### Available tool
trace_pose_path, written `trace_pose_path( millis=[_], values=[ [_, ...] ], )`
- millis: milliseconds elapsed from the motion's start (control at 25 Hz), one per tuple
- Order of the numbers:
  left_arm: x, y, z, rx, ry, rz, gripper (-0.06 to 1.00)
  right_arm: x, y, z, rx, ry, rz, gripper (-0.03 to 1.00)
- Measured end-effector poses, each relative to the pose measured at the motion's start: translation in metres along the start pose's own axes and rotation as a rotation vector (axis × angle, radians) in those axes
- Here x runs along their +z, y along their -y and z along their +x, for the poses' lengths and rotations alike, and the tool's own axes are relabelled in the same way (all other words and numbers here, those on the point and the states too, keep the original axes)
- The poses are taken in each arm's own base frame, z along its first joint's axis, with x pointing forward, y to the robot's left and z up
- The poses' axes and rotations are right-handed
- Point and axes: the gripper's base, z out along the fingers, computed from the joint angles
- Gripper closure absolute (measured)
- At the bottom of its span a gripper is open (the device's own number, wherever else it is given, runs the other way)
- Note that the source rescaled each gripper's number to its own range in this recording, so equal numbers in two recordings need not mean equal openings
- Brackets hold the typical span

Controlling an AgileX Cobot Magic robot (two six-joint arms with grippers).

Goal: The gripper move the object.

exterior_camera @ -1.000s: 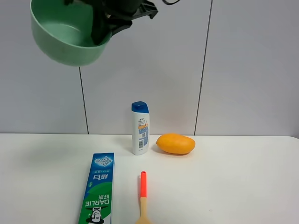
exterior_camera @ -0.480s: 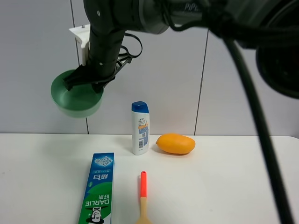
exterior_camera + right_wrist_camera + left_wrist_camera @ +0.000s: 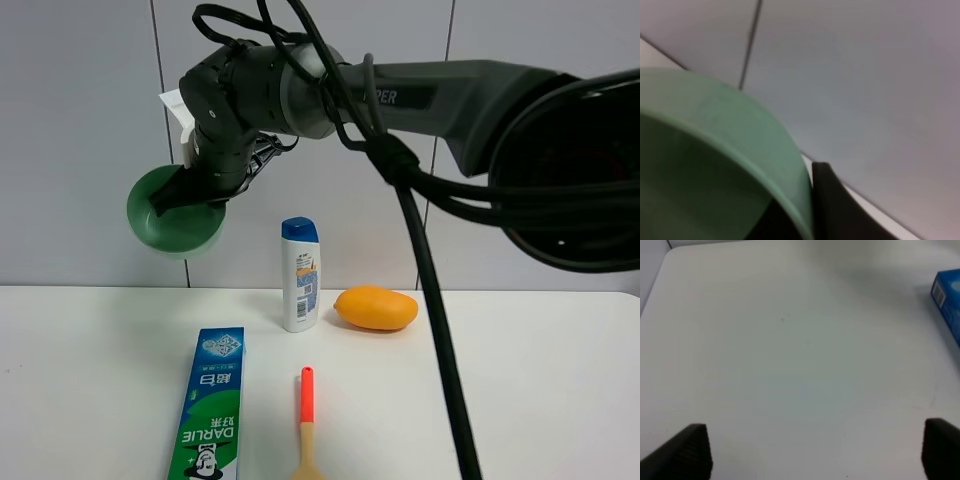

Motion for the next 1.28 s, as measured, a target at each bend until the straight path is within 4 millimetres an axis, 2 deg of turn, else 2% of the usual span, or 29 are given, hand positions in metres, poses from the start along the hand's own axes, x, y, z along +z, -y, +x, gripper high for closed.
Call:
trace_pose_path(
  millis=[360, 600, 1040, 1280],
  values=[
    [0.0, 0.0, 0.0, 0.0, 0.0, 0.0, -0.06, 0.034, 0.0, 0.03, -0.012, -0.066, 0.015, 0.97],
    [0.0, 0.0, 0.0, 0.0, 0.0, 0.0, -0.06, 0.051, -0.01, 0.042, -0.005, -0.05, -0.019, 0.97],
    [0.0, 0.0, 0.0, 0.0, 0.0, 0.0, -0.06, 0.066, -0.004, 0.053, -0.02, -0.028, -0.01, 0.97],
    [0.0, 0.0, 0.0, 0.0, 0.0, 0.0, -0.06, 0.067, -0.003, 0.051, -0.142, 0.004, -0.002, 0.97]
  ],
)
